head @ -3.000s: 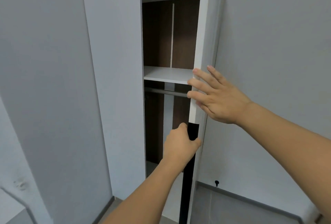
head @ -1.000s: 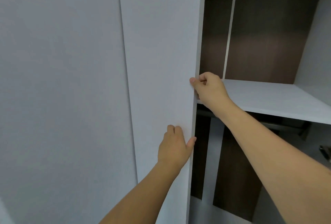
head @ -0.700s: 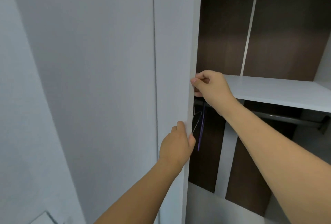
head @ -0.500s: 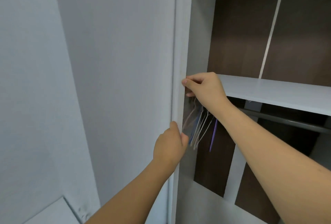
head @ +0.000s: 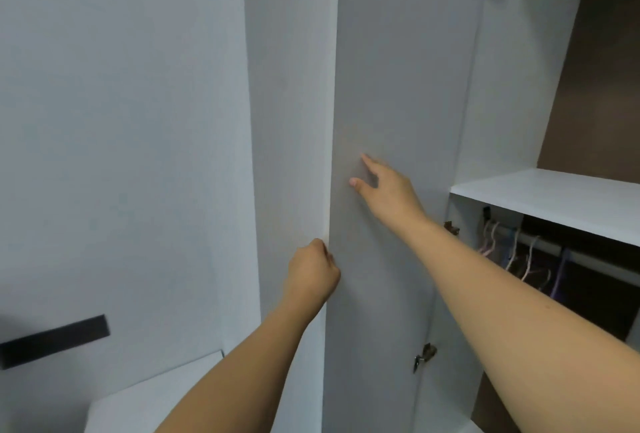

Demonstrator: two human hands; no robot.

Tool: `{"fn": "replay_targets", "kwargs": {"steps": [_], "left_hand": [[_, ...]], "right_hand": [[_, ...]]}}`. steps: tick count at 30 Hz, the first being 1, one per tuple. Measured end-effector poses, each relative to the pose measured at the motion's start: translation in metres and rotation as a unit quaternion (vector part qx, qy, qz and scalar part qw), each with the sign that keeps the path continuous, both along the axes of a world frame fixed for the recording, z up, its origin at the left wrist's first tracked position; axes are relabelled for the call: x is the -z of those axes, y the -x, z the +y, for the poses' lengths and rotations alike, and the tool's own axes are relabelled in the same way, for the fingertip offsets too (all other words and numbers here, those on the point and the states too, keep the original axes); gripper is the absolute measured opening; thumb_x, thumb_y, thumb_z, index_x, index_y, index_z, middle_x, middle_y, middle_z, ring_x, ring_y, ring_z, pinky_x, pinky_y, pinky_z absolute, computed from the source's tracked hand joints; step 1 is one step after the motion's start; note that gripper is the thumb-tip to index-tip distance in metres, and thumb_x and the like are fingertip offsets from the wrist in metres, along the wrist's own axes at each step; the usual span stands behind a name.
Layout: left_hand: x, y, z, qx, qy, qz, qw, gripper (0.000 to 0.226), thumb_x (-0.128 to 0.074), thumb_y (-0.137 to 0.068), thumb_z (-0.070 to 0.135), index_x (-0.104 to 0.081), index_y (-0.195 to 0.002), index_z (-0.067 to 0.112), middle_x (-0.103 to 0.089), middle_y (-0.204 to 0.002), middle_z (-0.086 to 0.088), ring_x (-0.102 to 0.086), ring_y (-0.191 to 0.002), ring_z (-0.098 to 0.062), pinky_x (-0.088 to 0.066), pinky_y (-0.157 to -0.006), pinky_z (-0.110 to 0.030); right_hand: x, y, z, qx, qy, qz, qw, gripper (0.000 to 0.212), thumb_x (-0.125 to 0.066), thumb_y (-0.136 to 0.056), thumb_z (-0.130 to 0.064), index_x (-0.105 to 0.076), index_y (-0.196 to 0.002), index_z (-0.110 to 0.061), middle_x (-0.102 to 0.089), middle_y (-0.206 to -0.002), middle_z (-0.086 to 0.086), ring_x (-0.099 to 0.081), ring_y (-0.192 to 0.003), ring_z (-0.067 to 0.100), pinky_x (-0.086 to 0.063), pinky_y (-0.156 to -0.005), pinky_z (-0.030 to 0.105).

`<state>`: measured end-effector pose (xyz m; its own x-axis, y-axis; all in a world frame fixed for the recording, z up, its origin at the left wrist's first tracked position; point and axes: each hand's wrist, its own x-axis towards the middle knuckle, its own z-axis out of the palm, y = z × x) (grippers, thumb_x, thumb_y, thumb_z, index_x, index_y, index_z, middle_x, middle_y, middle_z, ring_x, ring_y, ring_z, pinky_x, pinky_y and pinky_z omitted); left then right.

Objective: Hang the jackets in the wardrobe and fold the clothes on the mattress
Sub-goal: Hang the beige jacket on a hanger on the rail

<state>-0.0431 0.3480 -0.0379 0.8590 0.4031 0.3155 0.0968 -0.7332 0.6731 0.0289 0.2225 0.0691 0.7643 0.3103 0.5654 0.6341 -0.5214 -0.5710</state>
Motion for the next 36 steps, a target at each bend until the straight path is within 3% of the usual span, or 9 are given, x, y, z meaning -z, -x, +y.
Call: {"fn": "replay_targets", "kwargs": {"steps": [4, 9, 17, 20, 23, 26, 29, 36], "left_hand": [[-0.001, -0.015, 0.009, -0.042, 0.008, -0.002, 0.999, 0.013, -0.042, -0.094, 0.013, -0.053, -0.089, 0.007, -0.061, -0.087, -0.012, -0.058, -0.075, -0.03, -0.045, -0.064, -0.033], [0.005, -0.025, 0.012, -0.063, -0.007, -0.015, 0.998, 0.018, -0.041, -0.098, 0.016, -0.055, -0.095, 0.007, -0.061, -0.086, -0.01, -0.057, -0.074, -0.028, -0.044, -0.063, -0.033], [0.014, -0.023, 0.014, -0.066, -0.029, -0.032, 0.997, 0.023, -0.039, -0.103, 0.022, -0.055, -0.092, 0.009, -0.061, -0.08, -0.005, -0.054, -0.069, -0.024, -0.038, -0.058, -0.032], [0.026, 0.0, 0.023, -0.052, -0.077, -0.037, 0.995, 0.03, -0.039, -0.105, 0.028, -0.052, -0.084, 0.01, -0.051, -0.065, -0.001, -0.046, -0.061, -0.023, -0.034, -0.057, -0.034], [0.042, 0.043, 0.045, -0.066, -0.129, -0.03, 0.989, 0.029, -0.038, -0.105, 0.033, -0.055, -0.098, 0.01, -0.057, -0.072, -0.002, -0.053, -0.068, -0.027, -0.044, -0.063, -0.039], [0.054, 0.103, 0.077, -0.103, -0.156, 0.004, 0.982, 0.034, -0.037, -0.106, 0.032, -0.055, -0.127, 0.013, -0.067, -0.113, -0.006, -0.062, -0.097, -0.032, -0.049, -0.082, -0.04], [0.064, 0.181, 0.11, -0.171, -0.164, 0.031, 0.971, 0.041, -0.035, -0.107, 0.03, -0.043, -0.144, 0.015, -0.052, -0.144, -0.002, -0.055, -0.121, -0.027, -0.043, -0.095, -0.036], [0.107, 0.451, 0.165, -0.357, -0.169, 0.056, 0.917, 0.043, -0.039, -0.105, 0.02, -0.042, -0.147, 0.007, -0.04, -0.154, -0.008, -0.04, -0.139, -0.024, -0.034, -0.111, -0.034]], "right_hand": [[0.016, -0.03, 0.01, 0.004, 0.071, -0.042, 0.997, 0.046, -0.038, -0.105, -0.02, -0.037, -0.15, -0.014, -0.015, -0.163, 0.003, -0.024, -0.147, 0.02, -0.017, -0.116, 0.025], [0.043, -0.052, 0.014, -0.004, 0.066, -0.118, 0.991, 0.049, -0.035, -0.104, -0.01, -0.031, -0.153, -0.016, -0.012, -0.164, 0.002, -0.019, -0.149, 0.023, -0.019, -0.121, 0.036], [0.086, -0.061, 0.028, -0.041, -0.074, -0.15, 0.985, 0.049, -0.044, -0.102, -0.015, -0.035, -0.151, -0.011, -0.018, -0.162, 0.005, -0.017, -0.15, 0.02, -0.022, -0.12, 0.037], [0.103, -0.043, 0.033, -0.052, -0.116, -0.149, 0.981, 0.049, -0.04, -0.101, -0.021, -0.038, -0.148, -0.007, -0.024, -0.16, 0.007, -0.022, -0.148, 0.019, -0.022, -0.12, 0.032], [0.118, -0.006, 0.052, -0.095, -0.132, -0.17, 0.972, 0.048, -0.041, -0.099, -0.017, -0.039, -0.145, -0.002, -0.033, -0.155, 0.01, -0.029, -0.144, 0.021, -0.024, -0.119, 0.038], [0.129, 0.045, 0.085, -0.156, -0.126, -0.182, 0.963, 0.047, -0.042, -0.098, -0.015, -0.041, -0.143, -0.001, -0.036, -0.153, 0.012, -0.031, -0.143, 0.021, -0.023, -0.119, 0.048], [0.139, 0.105, 0.124, -0.215, -0.097, -0.167, 0.957, 0.048, -0.039, -0.099, -0.019, -0.038, -0.145, -0.005, -0.034, -0.155, 0.008, -0.029, -0.144, 0.019, -0.02, -0.121, 0.043], [0.173, 0.324, 0.221, -0.402, -0.067, -0.099, 0.908, 0.047, -0.04, -0.099, -0.02, -0.041, -0.144, -0.007, -0.036, -0.153, 0.007, -0.032, -0.142, 0.02, -0.029, -0.117, 0.047]]}}
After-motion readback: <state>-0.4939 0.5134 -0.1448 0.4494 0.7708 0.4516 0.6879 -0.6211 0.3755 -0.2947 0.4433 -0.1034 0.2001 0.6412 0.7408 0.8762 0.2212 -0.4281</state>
